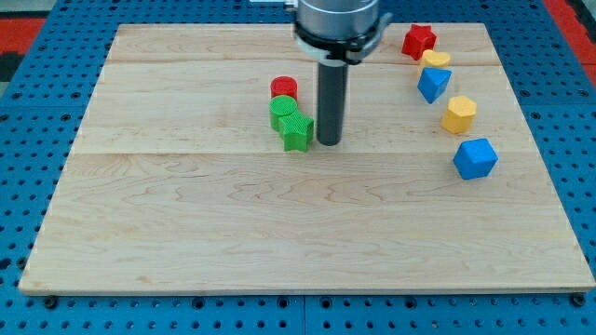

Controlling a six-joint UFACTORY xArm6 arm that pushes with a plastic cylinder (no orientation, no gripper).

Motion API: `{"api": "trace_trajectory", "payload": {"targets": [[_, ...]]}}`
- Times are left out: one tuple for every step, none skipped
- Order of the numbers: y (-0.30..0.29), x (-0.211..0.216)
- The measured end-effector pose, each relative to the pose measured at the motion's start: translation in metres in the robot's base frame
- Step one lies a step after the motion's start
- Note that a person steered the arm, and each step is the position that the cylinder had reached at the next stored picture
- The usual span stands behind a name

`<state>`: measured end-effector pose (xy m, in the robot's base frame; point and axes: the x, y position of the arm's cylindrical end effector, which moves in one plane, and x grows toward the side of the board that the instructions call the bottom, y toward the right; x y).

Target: Place the red star towards the red circle

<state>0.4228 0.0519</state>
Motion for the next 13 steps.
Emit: {"api": "trace_trajectory", "payload": {"targets": [[0.031,-0.044],[0.027,-0.087],[0.017,-0.098],[0.017,-0.105],[0.041,-0.127],[0.041,-0.143],[0.041,-0.157],[0.051,-0.165],[0.064,-0.170],[0.063,-0.190],[0.060,-0.230],[0.111,-0.231],[0.155,-0.230]]}}
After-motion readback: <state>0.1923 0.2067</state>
